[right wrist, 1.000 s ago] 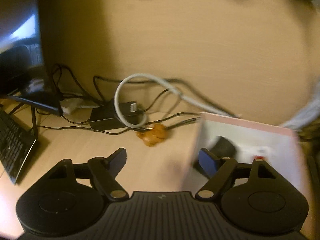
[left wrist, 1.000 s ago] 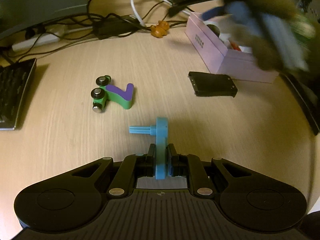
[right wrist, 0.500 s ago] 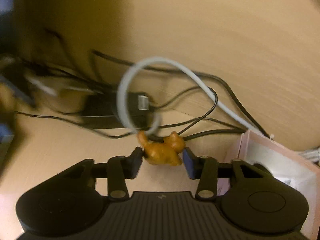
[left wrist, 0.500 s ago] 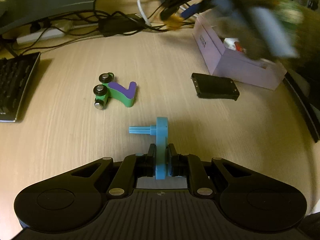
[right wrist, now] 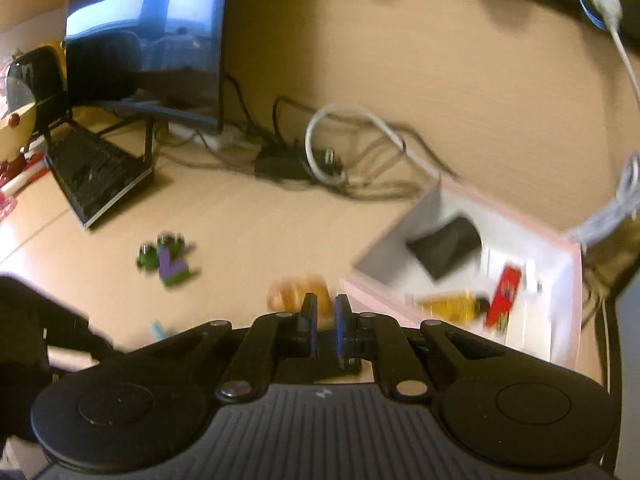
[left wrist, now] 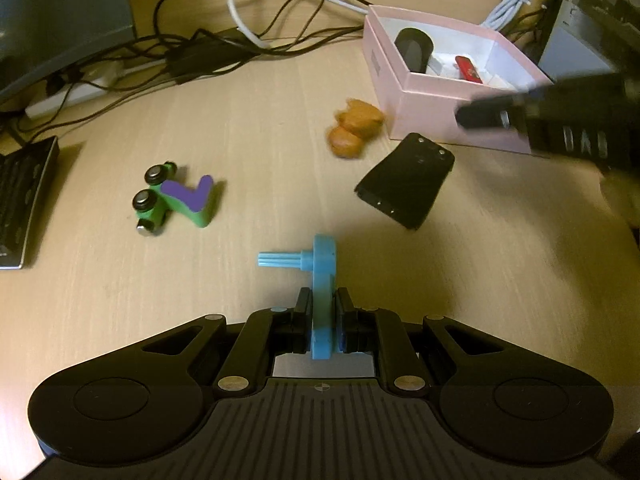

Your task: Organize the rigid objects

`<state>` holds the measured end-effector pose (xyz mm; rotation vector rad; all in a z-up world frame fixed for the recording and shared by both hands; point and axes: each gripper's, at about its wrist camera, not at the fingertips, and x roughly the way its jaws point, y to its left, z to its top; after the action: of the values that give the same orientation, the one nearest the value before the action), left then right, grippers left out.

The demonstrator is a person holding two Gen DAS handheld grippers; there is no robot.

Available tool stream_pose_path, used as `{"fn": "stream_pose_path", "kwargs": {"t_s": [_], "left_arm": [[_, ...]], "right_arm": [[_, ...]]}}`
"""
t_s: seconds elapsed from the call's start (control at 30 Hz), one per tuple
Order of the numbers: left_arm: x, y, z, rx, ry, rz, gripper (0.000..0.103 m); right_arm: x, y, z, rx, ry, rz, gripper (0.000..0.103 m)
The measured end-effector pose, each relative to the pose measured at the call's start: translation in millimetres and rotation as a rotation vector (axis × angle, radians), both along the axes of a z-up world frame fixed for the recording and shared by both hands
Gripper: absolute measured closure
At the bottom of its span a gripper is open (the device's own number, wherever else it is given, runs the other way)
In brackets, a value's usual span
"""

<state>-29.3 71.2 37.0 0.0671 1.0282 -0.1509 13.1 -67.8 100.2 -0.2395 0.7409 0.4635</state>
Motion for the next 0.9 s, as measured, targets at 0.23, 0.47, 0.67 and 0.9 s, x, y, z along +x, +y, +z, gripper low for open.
{"fn": "stream_pose_path", "kwargs": {"t_s": [0.23, 0.47, 0.67, 0.9], "left_arm": [[-4.6, -6.8, 2.0, 0.015, 0.008, 0.054, 0.089], [-18.2, 1.5, 1.8, 0.006, -0.005, 0.106, 0.089], [-25.3, 20.6, 1.9, -0.015, -0.019, 0.151, 0.089], [-30.0, 31.4, 2.2, -0.028, -0.026, 0.146, 0.089]], "right_arm": [[-2.5, -13.4, -24.2, 0.02, 0.104, 0.03, 0.093], [0.6, 0.5, -40.8, 0.031, 0.192, 0.099, 0.091], [-3.4, 12.0, -55.1, -0.017, 0.206, 0.086, 0.082], [-6.8, 9.4, -55.2, -0.001, 0.201, 0.055, 0.082]]}}
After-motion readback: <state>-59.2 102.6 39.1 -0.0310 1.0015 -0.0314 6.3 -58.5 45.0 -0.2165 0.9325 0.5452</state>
